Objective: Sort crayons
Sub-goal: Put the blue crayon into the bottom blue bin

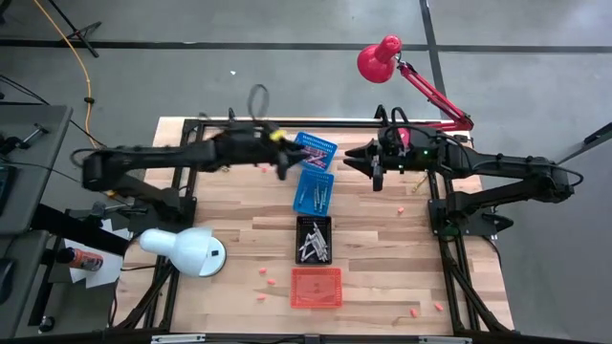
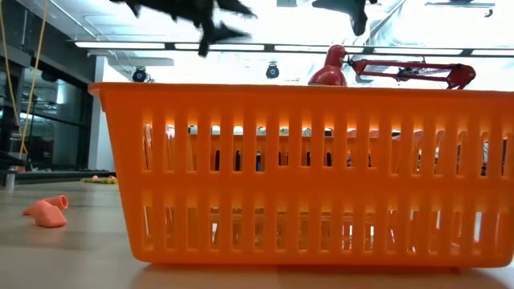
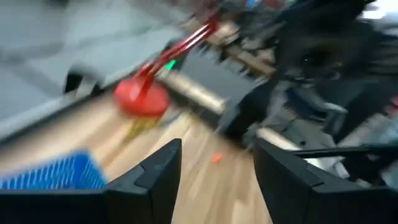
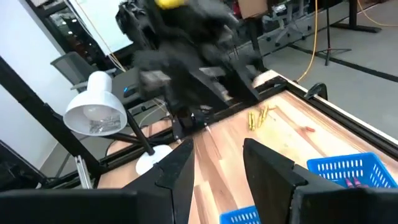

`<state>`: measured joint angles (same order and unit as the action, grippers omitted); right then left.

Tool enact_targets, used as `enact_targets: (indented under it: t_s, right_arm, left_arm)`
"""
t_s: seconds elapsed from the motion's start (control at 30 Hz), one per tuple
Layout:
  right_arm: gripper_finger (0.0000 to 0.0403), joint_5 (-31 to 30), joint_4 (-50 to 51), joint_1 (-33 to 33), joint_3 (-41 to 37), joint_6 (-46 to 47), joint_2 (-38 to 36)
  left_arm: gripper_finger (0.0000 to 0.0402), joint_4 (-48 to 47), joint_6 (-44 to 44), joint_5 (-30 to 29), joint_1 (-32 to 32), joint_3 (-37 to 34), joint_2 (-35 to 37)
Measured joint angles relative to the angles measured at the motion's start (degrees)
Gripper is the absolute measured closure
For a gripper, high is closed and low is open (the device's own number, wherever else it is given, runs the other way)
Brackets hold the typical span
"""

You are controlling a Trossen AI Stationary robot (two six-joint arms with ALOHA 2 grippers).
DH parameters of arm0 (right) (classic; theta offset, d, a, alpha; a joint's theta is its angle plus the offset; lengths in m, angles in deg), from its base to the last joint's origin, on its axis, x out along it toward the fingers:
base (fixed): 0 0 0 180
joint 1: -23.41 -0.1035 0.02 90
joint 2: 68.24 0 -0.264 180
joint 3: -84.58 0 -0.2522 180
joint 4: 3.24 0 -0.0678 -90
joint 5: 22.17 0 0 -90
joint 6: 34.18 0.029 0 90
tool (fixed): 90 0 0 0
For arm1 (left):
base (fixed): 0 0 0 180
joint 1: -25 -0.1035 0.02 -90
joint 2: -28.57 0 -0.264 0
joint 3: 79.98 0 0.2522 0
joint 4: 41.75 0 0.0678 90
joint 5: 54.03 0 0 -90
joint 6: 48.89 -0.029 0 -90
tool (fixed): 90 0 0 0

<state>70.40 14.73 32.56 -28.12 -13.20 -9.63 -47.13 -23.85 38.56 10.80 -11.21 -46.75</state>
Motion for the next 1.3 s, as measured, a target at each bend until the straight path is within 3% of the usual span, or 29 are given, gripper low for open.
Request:
enact_targets:
  t_s: [0.1, 0.2, 0.37, 0.5, 0.6, 0.7, 0.9, 1.0, 1.3]
  right_arm:
    - [0.0269, 0.04, -1.8, -0.02, 0.0, -0.88, 0.58]
    - [0.0269, -0.08, -1.83, -0.02, 0.0, -2.21, 0.76]
    - [0.0269, -2.01, -2.01, 0.25, 0.0, -5.08, 0.92]
    - [0.0269, -3.66, -0.2, 0.25, 0.0, -0.77, 0.92]
    - [0.0269, -4.0, 8.75, 1.08, 0.77, 5.67, 2.0]
    - [0.0269, -3.82, 28.69, 3.3, 3.92, 11.11, 6.71]
    - [0.0269, -8.14, 62.67, 9.69, 3.96, 8.99, 20.57]
    - [0.0269, -12.34, 67.37, 14.82, 0.98, 5.8, 26.23]
    - [0.0269, -20.85, 63.61, 26.89, 0.91, -5.36, 40.47]
  left_arm:
    - [0.0215, 0.8, -6.09, 1.25, 1.6, 0.08, 6.5]
    - [0.0219, 0.66, -9.26, -1.05, 4.13, 0.04, 10.32]
    - [0.0227, 0.46, -12.32, -6.35, 7.1, 0.0, 12.64]
    - [0.0229, 0.47, -11.62, -7.87, 7.52, 0.0, 13.39]
    - [0.0229, 0.98, -11.21, -8.05, 7.48, 0.0, 13.57]
    - [0.0229, 1.23, -12.4, -8.05, 7.46, -0.08, 13.77]
    - [0.0229, 1.66, -17.48, -8.02, 6.59, -0.09, 14.24]
    - [0.0229, 1.82, -18.14, -8.02, 6.05, -0.09, 15.0]
    - [0.0229, -0.83, -18.94, -7.76, 5.11, -0.09, 18.65]
